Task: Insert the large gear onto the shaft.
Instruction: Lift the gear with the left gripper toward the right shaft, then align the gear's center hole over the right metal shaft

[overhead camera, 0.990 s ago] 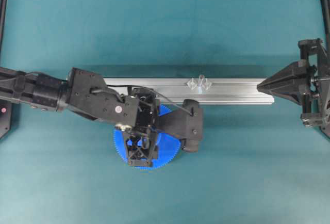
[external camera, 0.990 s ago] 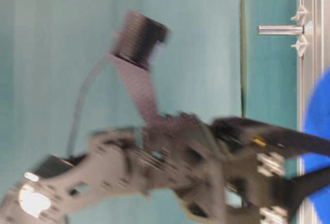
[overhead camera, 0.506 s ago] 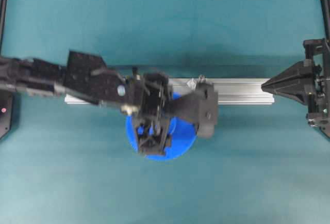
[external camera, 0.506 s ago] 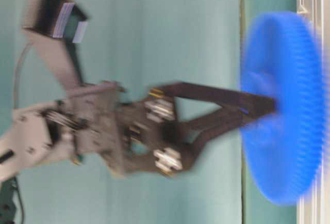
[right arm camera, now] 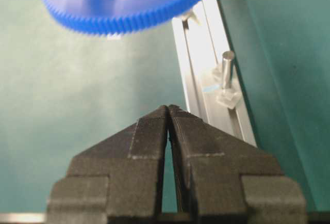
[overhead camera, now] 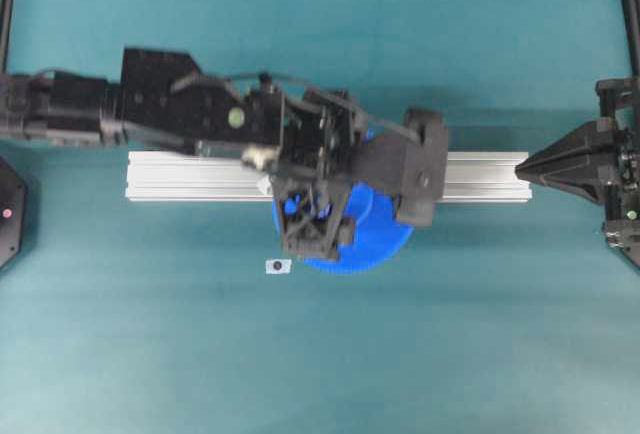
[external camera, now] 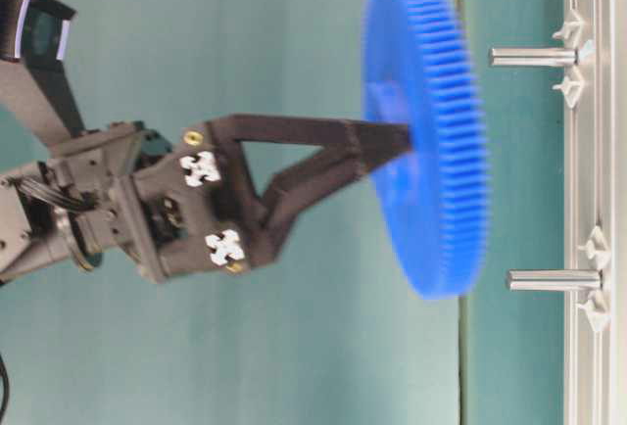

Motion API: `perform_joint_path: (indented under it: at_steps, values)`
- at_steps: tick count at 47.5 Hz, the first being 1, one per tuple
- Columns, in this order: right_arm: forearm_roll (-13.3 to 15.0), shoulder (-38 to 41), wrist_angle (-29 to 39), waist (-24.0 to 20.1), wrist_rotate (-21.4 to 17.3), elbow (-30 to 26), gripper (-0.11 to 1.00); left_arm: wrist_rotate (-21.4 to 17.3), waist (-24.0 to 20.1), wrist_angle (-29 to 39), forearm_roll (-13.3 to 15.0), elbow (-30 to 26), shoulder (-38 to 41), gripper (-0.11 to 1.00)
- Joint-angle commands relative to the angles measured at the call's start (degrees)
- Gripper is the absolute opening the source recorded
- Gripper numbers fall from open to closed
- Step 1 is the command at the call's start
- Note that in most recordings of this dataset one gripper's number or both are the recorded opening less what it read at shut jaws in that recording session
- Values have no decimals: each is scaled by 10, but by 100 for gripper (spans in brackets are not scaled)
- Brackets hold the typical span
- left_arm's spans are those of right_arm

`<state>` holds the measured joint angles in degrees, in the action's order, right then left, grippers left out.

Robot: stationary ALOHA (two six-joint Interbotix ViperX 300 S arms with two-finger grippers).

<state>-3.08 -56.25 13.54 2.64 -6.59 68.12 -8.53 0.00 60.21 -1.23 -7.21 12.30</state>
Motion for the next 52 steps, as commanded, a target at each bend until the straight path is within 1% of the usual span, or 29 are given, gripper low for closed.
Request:
perform_joint_path:
  at_steps: [1,8,13,25,31,37,52]
  values:
    - [1,2,-3,1,-7,-4,12,-13,-6,16,-1,-33,-20,77]
    - [4,1,-4,2,-7,4,12,-53,-10,78,-3,-68,-7,77]
    - [7,1,-6,2,-7,6,12,-69,-15,101,-1,-95,8,77]
    - [9,-5,-6,2,-7,6,12,-76,-32,102,-1,-153,45,77]
    - [11,-9,-7,2,-8,9,12,-88,-40,102,-1,-174,63,77]
    - [11,-11,-6,2,-8,10,12,-96,-40,102,-3,-192,81,77]
    - [11,-25,-3,2,-8,10,12,-97,-48,90,-3,-219,126,77]
